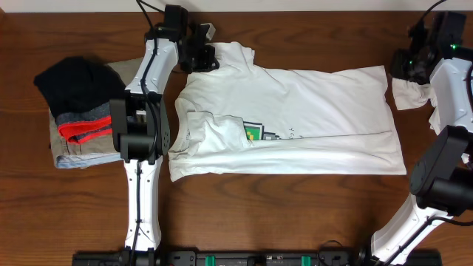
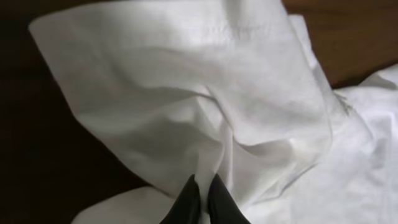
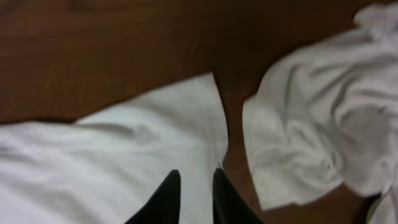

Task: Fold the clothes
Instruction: 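Move the right gripper to the shirt's back-right corner and grasp it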

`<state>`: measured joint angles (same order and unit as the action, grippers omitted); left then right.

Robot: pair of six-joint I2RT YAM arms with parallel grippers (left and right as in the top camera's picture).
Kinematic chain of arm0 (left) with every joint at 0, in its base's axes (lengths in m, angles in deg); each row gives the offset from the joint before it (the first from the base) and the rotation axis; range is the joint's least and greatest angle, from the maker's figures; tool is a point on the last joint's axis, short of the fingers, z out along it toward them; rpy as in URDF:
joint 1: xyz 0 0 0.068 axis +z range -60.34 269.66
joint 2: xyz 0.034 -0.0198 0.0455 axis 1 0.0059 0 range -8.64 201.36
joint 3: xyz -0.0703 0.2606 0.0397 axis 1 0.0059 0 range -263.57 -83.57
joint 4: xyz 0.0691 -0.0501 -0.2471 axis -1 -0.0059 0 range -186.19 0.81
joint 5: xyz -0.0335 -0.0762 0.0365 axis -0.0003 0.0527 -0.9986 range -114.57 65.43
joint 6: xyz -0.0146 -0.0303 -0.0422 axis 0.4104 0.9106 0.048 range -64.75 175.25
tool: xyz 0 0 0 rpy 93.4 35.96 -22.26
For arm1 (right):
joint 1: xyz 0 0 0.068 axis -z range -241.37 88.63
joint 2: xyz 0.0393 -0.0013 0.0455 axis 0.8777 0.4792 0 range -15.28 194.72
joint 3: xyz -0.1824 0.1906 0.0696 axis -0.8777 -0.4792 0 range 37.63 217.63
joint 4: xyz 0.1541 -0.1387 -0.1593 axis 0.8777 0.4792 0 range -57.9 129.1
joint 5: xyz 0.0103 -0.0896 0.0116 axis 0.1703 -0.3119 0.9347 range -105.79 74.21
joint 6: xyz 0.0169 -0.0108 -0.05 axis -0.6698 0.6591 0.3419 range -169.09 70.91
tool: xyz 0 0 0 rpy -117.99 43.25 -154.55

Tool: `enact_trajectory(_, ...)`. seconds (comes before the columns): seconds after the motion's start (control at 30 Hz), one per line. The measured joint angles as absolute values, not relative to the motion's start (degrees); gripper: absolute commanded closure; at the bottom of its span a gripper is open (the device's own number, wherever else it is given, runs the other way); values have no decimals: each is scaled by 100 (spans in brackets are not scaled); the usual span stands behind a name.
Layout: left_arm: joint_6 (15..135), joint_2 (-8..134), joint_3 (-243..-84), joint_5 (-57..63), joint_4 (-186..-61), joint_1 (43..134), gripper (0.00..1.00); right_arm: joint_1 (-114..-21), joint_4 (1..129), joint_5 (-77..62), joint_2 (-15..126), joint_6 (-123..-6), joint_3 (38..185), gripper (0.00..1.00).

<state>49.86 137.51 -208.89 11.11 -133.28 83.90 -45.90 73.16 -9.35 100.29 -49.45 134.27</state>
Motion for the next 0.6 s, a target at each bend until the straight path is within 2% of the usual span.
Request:
enact_trajectory(0.17, 4986, 13751, -20889, 1140, -13435, 8399, 94, -4590, 6921, -935, 10029, -4954, 13427, 71)
enact_trajectory(0.6, 4989, 13751, -20889, 1149, -13444, 8399, 94, -4586, 5528, -826, 11414, -4948, 13430, 69)
